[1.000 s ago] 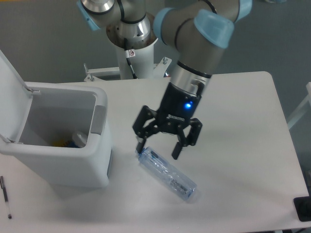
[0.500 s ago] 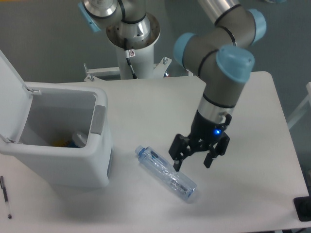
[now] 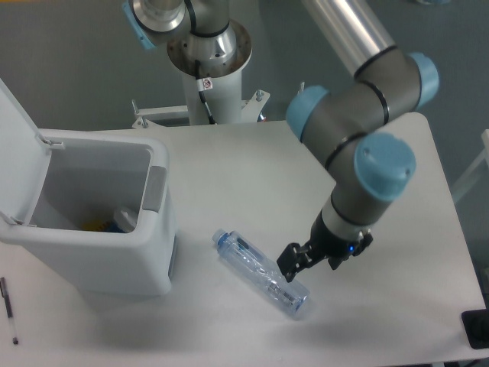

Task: Place the trash in the trash can
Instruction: 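Rotate the wrist and push the bottle to reorient it on the table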

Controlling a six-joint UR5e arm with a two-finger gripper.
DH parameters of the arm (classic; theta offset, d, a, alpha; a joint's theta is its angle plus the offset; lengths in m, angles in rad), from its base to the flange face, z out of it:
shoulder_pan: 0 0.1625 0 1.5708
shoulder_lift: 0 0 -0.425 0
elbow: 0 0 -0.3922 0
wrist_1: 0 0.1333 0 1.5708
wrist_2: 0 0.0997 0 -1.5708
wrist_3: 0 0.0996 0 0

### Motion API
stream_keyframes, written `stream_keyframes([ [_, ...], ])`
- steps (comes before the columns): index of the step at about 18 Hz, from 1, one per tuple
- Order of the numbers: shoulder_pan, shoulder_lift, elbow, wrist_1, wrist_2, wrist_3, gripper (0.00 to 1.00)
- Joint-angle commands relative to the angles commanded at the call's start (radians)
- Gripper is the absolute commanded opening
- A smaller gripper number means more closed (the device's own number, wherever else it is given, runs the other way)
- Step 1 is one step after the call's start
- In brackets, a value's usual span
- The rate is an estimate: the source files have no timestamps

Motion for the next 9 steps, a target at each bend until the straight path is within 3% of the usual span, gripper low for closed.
stream_keyframes([
  [3, -0.002, -0.043, 0.038, 0.0, 0.009, -0.101, 1.0],
  [6, -0.037, -0.103, 0.095, -0.005, 0.092, -0.164, 1.0],
  [9, -0.041, -0.12, 0.109, -0.018, 0.104, -0.19, 1.0],
])
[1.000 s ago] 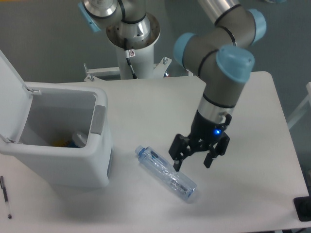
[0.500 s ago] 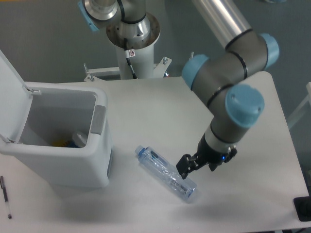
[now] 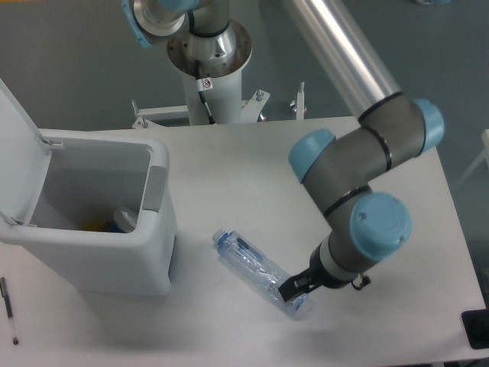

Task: Place the trash in the trash can
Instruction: 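Rotate the wrist and push the bottle to reorient it on the table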

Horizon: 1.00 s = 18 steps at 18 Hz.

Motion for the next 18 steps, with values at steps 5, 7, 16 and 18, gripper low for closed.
stream_keyframes([
  [5, 0.0, -0.008, 0.008, -0.009, 0.009, -0.018, 1.0],
  [7, 0.0, -0.012, 0.009, -0.009, 0.009, -0.031, 1.0],
  [16, -0.049, -0.061, 0.005, -0.005, 0.112, -0.087, 1.0],
  [18, -0.06, -0.074, 0.003, -0.005, 0.127, -0.094, 1.0],
])
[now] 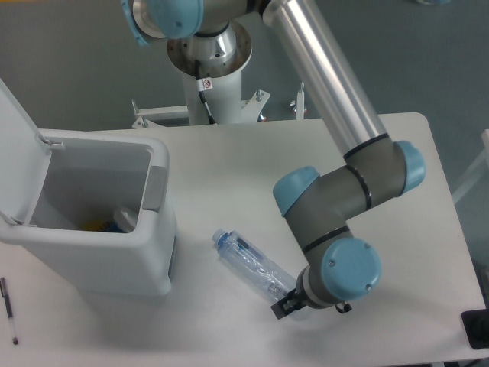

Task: Place the trash in the trash can
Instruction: 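Rotate the wrist and push the bottle to reorient it on the table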

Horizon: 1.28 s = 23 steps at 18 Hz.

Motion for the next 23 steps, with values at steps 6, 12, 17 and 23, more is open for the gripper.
stream_keyframes([
  [6, -0.011, -0.009, -0.011, 0.002, 0.037, -0.002, 0.98],
  [12, -0.011, -0.022, -0.011, 0.005, 0.058, -0.014, 0.81],
  [17, -0.014, -0.026, -0.011, 0.003, 0.066, -0.014, 0.7],
  [23, -0.02, -0.017, -0.009, 0.003, 0.063, -0.012, 0.56],
])
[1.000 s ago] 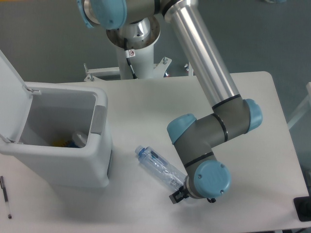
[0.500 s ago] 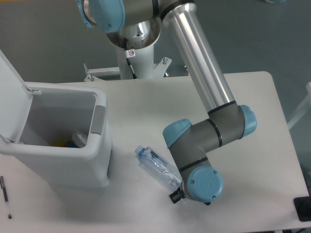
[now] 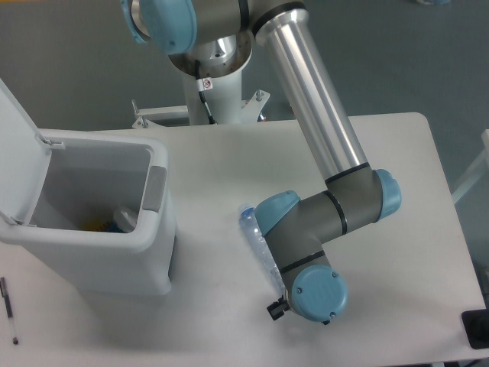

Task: Place the trash in the trash can
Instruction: 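Rotate the wrist and push the bottle to reorient it on the table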

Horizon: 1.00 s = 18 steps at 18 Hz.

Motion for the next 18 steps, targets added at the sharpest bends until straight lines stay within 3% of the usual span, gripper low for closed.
stream_keyframes([
  [9, -0.003, 0.011, -0.002, -0.002, -0.006, 0.002, 0.46],
  [18, 0.02, 0.09, -0.002, 0.008, -0.104, 0.037, 0.45],
])
